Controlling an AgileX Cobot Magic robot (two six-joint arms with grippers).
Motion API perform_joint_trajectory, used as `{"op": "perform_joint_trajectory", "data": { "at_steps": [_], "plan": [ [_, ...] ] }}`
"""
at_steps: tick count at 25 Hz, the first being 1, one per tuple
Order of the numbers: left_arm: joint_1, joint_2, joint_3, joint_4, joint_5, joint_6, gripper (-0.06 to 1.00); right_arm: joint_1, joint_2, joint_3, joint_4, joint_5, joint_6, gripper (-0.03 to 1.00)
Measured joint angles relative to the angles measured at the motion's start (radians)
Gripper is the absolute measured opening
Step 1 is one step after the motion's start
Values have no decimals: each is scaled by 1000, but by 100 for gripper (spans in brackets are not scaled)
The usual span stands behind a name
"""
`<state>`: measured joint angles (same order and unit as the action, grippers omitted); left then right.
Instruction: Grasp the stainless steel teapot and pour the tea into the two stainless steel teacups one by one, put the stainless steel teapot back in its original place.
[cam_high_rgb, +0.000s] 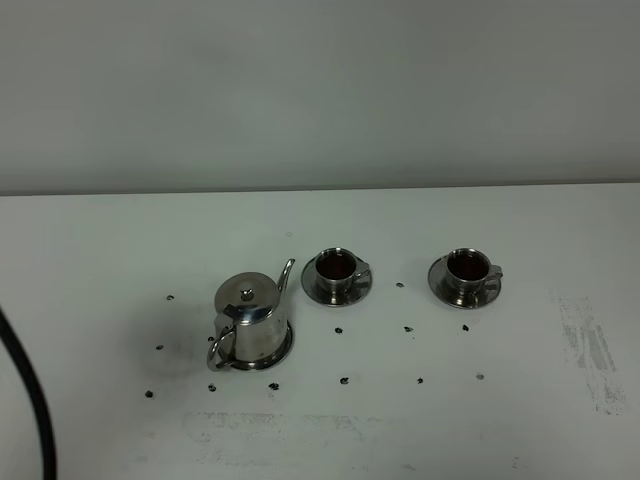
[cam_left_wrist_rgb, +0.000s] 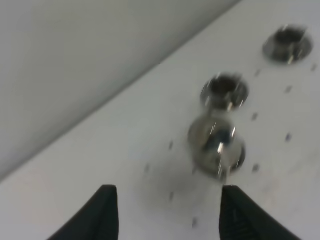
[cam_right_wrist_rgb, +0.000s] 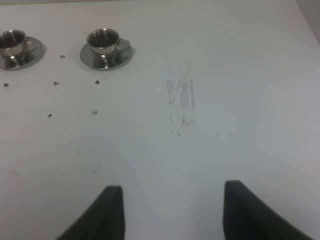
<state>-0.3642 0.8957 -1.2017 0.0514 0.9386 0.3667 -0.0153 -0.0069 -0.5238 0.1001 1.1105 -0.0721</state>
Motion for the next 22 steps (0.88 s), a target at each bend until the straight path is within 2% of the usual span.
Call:
{"op": "perform_joint_trajectory", "data": {
  "at_steps": [3, 4, 6, 8, 12, 18, 22],
  "plan": [
    [20, -52, 0, 113, 170, -208, 47, 0, 0, 0, 0, 0, 0, 43],
    [43, -72, 0, 121, 213, -273, 47, 0, 0, 0, 0, 0, 0, 43],
    [114, -119, 23, 109, 259, -340, 47, 0, 0, 0, 0, 0, 0, 43],
    [184, -186, 78, 93, 260, -367, 47, 0, 0, 0, 0, 0, 0, 43],
    [313, -356, 280, 55, 235, -377, 47, 0, 0, 0, 0, 0, 0, 43],
    [343, -575, 496, -40, 223, -447, 47, 0, 0, 0, 0, 0, 0, 43],
    [344, -672, 561, -29, 219, -455, 47, 0, 0, 0, 0, 0, 0, 43]
  ]
}}
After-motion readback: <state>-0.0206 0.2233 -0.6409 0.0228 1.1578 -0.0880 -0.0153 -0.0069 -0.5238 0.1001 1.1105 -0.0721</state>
